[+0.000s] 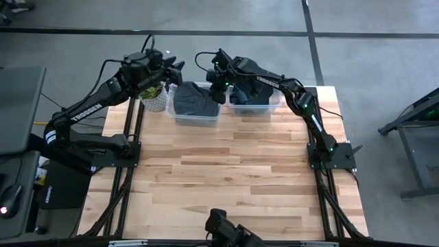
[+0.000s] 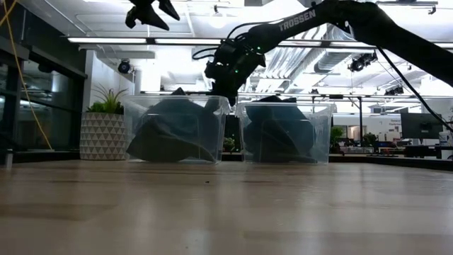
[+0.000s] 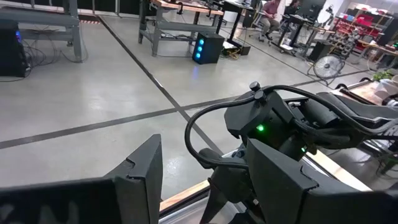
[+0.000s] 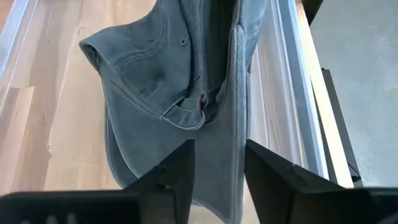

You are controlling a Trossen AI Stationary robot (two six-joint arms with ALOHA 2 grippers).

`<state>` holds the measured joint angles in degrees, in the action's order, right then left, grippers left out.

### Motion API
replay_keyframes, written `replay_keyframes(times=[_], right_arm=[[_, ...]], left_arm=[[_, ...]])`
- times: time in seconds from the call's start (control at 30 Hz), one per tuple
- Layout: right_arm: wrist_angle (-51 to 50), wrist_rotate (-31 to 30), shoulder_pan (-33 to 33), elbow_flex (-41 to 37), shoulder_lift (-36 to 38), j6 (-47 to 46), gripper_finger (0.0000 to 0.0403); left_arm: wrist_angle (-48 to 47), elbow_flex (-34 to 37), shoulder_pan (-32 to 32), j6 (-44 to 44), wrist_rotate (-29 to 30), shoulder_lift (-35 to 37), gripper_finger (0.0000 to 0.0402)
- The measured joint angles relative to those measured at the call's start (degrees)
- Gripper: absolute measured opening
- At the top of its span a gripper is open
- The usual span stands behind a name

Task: Pick & Place hat
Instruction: Put the gray cap into the left transparent bin, then return to Home Position

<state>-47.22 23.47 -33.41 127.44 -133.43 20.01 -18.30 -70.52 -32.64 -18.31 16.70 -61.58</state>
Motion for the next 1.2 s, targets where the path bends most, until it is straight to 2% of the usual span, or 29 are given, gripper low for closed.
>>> replay_keyframes(times=[0.17, 0.3, 0.5, 0.67, 0.9, 1.07, 1.2], right_arm=[[0.1, -0.1, 0.0, 0.0, 0.9, 0.0, 0.0156], [0.5, 0.0, -0.3, 0.0, 3.2, 0.1, 0.0164], [-0.7, 0.9, -1.2, 0.0, 7.5, 0.7, 0.0165], [-1.5, 3.4, -3.2, 0.0, 12.0, 0.6, 0.0165], [-3.0, 5.0, -8.6, 0.1, 17.6, 0.0, 0.0165], [-9.5, 13.5, -13.1, 0.1, 19.2, -1.0, 0.0165], [-15.3, 15.5, -13.9, 0.1, 19.9, 1.8, 0.0165]], left_arm=[[-0.7, 0.0, 0.0, 0.3, -1.2, 0.0, 0.0178], [-1.7, 0.0, -0.3, 1.7, -2.0, -0.2, 0.0178], [-3.1, 0.0, -7.5, 1.5, -12.1, -0.2, 0.0178], [-2.9, 1.6, -13.5, 1.7, -16.4, -0.2, 0.0178], [-0.4, 7.7, -19.1, 1.4, -22.8, -0.2, 0.0178], [7.5, 14.5, -19.1, -2.4, -27.9, 0.0, 0.0179], [12.9, 19.6, -19.1, -5.7, -32.2, 0.8, 0.0179]])
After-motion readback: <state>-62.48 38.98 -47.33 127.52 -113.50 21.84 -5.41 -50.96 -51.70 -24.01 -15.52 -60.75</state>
